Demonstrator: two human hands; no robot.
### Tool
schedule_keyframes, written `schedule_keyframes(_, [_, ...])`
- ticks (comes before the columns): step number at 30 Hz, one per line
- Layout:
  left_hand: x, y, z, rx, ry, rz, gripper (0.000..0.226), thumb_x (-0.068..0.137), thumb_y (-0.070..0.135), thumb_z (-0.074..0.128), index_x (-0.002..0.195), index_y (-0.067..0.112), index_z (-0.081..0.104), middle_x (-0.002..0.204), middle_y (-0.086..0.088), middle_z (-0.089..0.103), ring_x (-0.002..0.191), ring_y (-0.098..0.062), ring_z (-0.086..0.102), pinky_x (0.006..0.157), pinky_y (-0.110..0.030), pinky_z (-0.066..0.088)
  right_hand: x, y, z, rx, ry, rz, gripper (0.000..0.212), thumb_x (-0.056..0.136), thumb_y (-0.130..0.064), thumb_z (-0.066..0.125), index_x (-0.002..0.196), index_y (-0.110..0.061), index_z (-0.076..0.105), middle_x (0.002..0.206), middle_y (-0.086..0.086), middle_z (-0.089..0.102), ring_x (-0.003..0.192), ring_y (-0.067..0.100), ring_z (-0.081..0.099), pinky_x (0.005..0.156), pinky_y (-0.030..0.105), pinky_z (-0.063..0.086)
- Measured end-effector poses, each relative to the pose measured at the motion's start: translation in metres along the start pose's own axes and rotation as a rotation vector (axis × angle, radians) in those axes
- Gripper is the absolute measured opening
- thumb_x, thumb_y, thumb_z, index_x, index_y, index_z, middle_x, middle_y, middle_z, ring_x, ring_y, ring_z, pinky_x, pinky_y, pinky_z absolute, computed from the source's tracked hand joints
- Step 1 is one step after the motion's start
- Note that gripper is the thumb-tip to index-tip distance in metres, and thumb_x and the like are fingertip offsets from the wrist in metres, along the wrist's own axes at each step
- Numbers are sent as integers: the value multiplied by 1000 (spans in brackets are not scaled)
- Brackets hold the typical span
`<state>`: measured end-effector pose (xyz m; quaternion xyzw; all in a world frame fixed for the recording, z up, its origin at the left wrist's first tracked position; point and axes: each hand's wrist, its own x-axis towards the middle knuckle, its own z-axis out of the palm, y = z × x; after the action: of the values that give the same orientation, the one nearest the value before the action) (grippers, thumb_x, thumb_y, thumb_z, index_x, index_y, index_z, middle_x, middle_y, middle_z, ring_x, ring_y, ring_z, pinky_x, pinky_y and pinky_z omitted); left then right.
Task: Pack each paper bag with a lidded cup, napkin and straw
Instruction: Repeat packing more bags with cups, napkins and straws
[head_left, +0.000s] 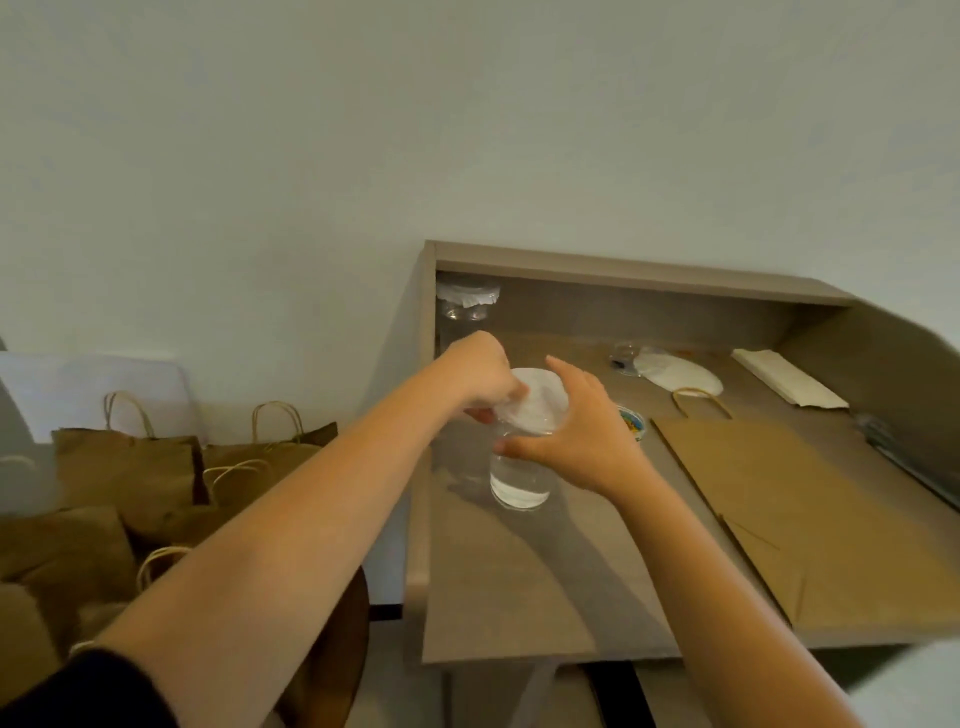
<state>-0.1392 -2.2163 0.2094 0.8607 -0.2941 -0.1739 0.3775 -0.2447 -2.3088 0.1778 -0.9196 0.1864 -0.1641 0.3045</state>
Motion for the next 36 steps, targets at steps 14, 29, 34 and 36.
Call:
schedule_keyframes(14, [-128, -10, -43, -219, 272, 373, 28, 91, 30, 59, 115, 16, 61, 102, 3, 61, 94, -16, 60, 85, -36, 54, -101, -99, -20, -111, 295, -95, 78, 68, -42, 78, 135, -20, 44, 134, -1, 43, 102, 8, 41, 80, 23, 37])
schedule_keyframes(29, [-227, -141, -96, -307, 445, 218, 14, 93, 32, 54, 100, 22, 60, 79, 12, 59, 71, -7, 56, 64, -19, 48, -130, -175, 83, 3, -13, -316, 82, 63, -46, 77, 135, -24, 44, 131, -6, 44, 102, 2, 40, 79, 15, 35])
schedule_keyframes(34, [-234, -212, -99, -277, 420, 32, 34, 97, 40, 37, 97, 17, 62, 82, 7, 63, 76, -3, 59, 75, -21, 49, -114, -173, 149, 82, -213, -357, 81, 67, -43, 78, 137, -27, 41, 131, -10, 39, 104, 1, 36, 81, 15, 31])
schedule_keyframes(36, [-229, -247, -97, -294, 441, -110, 41, 99, 41, 31, 97, 15, 63, 85, -1, 65, 80, -10, 61, 77, -24, 49, -107, -168, 173, 117, -278, -374, 81, 67, -44, 77, 136, -28, 38, 134, -10, 37, 109, 2, 34, 82, 14, 33])
